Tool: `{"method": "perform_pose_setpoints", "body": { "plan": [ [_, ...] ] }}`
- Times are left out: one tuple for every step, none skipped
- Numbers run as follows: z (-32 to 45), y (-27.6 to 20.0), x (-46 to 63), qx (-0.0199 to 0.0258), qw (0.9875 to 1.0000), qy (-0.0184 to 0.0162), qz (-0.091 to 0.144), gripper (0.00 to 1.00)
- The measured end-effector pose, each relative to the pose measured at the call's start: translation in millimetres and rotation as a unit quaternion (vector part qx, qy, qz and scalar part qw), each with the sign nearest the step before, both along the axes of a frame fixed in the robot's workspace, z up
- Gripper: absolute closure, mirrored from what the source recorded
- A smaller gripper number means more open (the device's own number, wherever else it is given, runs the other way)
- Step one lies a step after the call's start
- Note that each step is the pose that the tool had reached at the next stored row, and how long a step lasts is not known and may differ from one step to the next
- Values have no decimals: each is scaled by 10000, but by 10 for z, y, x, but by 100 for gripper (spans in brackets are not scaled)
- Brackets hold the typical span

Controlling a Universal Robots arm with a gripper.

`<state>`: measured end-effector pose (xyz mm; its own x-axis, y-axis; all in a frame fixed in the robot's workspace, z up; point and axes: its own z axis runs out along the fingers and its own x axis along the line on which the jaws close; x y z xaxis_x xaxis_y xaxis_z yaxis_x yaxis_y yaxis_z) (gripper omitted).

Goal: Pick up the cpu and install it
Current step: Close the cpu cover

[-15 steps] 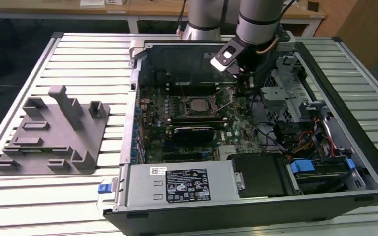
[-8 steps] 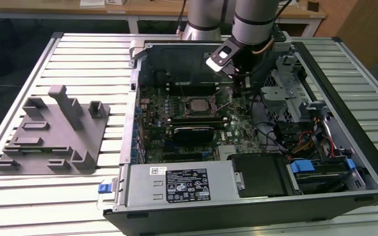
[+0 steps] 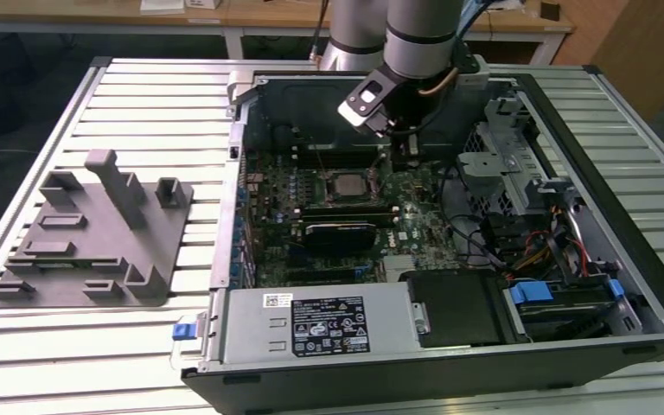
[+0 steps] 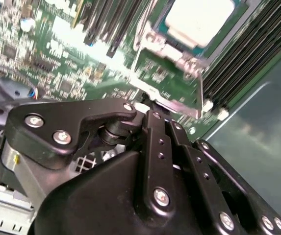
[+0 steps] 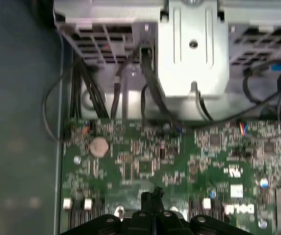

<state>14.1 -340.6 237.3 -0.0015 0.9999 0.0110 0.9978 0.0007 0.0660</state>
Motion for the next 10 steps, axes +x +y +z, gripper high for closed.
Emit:
{"method": "perform_pose_setpoints", "body": {
  "plan": [
    [0,0,-36,0,10000,0,0,89],
    [0,0,-72,0,10000,0,0,89],
    [-1,0,-107,0,10000,0,0,89],
    [-1,0,-142,0,10000,0,0,89],
    [-1,0,-180,-1,10000,0,0,89],
    [-1,0,-213,-1,10000,0,0,89],
    [-1,0,-243,0,10000,0,0,89],
    [-2,0,-271,0,10000,0,0,89],
    [-2,0,-289,0,10000,0,0,89],
    [-2,0,-291,0,10000,0,-1,89]
  ]
}}
